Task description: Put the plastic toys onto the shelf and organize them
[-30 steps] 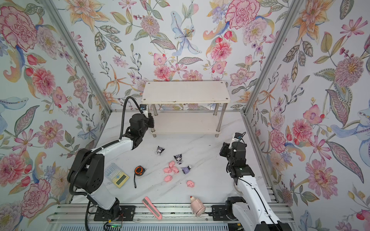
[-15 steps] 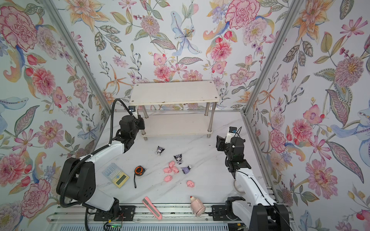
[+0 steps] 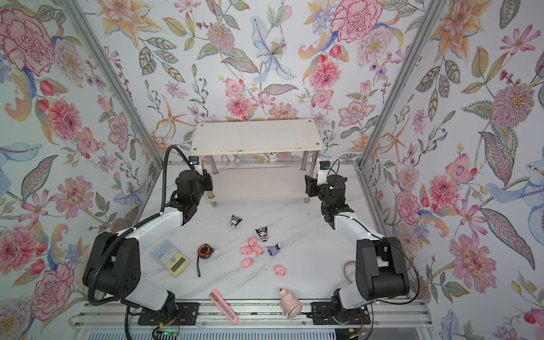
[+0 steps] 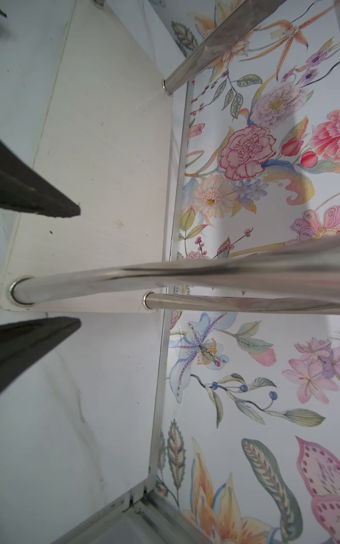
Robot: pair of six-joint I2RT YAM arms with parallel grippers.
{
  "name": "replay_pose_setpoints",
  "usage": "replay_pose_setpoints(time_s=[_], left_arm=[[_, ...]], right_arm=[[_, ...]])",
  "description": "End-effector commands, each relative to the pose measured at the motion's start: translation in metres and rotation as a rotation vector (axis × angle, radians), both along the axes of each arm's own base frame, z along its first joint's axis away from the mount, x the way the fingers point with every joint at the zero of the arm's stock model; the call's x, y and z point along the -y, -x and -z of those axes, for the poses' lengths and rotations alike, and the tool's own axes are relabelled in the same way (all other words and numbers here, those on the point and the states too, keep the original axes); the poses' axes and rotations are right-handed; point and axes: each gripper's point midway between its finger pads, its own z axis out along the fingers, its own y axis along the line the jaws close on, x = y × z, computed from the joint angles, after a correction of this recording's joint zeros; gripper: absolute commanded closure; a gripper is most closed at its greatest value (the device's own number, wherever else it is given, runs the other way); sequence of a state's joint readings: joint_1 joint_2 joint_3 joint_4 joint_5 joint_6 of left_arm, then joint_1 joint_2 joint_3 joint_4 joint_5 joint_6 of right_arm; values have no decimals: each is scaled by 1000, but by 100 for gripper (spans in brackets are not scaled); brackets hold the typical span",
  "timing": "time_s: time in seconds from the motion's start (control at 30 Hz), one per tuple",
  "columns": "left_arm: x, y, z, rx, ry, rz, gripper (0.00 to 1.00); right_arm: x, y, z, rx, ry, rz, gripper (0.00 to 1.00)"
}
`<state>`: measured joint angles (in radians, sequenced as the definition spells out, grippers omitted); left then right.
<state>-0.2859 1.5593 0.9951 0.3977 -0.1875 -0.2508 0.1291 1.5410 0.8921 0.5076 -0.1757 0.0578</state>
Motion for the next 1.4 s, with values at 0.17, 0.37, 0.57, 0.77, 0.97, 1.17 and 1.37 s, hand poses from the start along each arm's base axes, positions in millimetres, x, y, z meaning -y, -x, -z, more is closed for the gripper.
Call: replay_pose_setpoints(time_s=[0.17,0.37,0.57,0.77,0.97,1.17,1.37], left_arm=[[-3,0,-56,159,30,3,90],[7,5,-57,160,79,50,89],[28,27,-51,156,89,98,90],[35,53,-37,125,85,108,89],[29,68,-19,90,91,100,86],[33,69,-21,86,97,109,64],[43,86,-34,118,98,137,40]], right_arm=[[2,-32,-22,81,-7,-4,73],[-4,-20,-25,81,-20,-14,88],[-1,12,-13,49,-10,30,91],[16,55,-6,41,-31,98,91],[31,80,1,18,-31,138,90],[25,84,13,-34,-72,110,76],[25,105,11,-67,-113,111,50]])
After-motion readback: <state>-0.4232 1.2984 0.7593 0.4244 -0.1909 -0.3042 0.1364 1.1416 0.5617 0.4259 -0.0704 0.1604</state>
